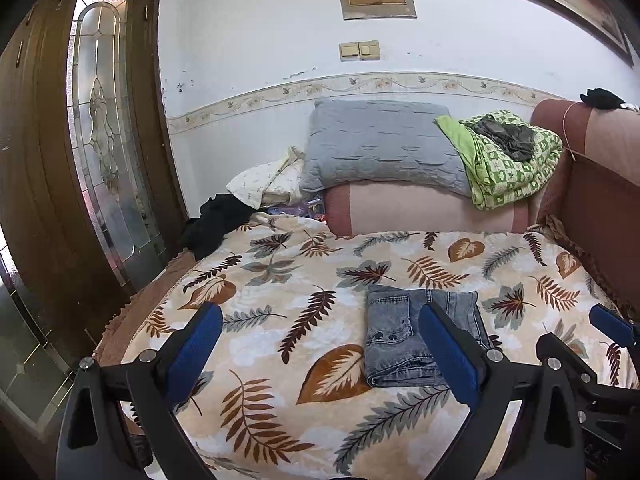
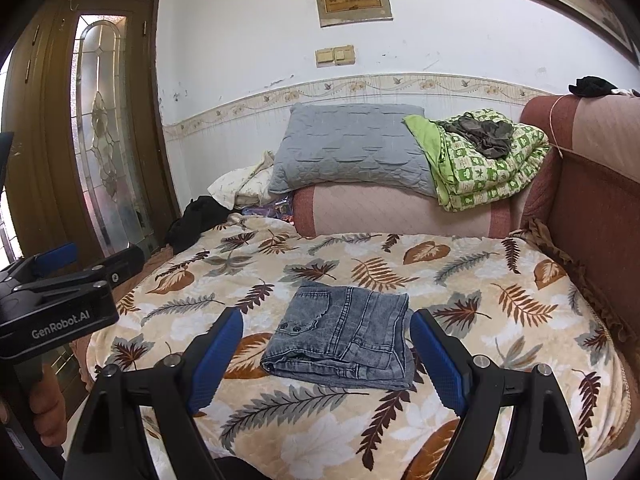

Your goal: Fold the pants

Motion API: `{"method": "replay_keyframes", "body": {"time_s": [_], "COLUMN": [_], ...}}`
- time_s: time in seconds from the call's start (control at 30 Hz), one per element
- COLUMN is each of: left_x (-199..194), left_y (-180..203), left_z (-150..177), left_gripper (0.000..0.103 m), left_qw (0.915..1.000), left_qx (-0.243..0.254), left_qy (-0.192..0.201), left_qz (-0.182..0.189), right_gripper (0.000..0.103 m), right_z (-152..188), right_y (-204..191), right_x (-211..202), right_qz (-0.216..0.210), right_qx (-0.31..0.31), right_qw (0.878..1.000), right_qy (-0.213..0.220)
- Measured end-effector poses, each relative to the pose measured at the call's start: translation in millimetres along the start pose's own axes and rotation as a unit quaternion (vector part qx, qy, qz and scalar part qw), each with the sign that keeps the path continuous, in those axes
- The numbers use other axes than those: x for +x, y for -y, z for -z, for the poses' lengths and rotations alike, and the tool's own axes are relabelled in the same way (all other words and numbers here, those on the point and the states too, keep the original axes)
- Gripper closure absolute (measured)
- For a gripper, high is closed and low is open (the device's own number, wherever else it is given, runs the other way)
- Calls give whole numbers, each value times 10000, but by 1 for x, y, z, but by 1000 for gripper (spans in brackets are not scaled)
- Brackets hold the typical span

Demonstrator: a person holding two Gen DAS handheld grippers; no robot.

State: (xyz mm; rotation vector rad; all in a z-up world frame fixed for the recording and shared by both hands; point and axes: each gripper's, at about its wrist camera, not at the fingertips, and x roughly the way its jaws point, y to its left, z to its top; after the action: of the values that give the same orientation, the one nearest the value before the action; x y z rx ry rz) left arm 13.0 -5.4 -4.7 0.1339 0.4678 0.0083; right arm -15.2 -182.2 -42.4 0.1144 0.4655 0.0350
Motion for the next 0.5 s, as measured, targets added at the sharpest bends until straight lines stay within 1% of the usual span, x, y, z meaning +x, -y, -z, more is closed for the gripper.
{"method": "replay_keyframes", "body": {"time_s": [0.5], "left_x": [-1], "left_y": [-2], "left_z": [1], "left_gripper": [4], "left_qw": [9999], "left_qx": [-56], "left_qy": [40], "left_qz": [91], "right_gripper": [15], "right_z": [2], "right_y": [-5], "right_x": [2], "right_qz": [22], "right_qx": [-82], "right_qw": [10000], "right_qy": [-20]}}
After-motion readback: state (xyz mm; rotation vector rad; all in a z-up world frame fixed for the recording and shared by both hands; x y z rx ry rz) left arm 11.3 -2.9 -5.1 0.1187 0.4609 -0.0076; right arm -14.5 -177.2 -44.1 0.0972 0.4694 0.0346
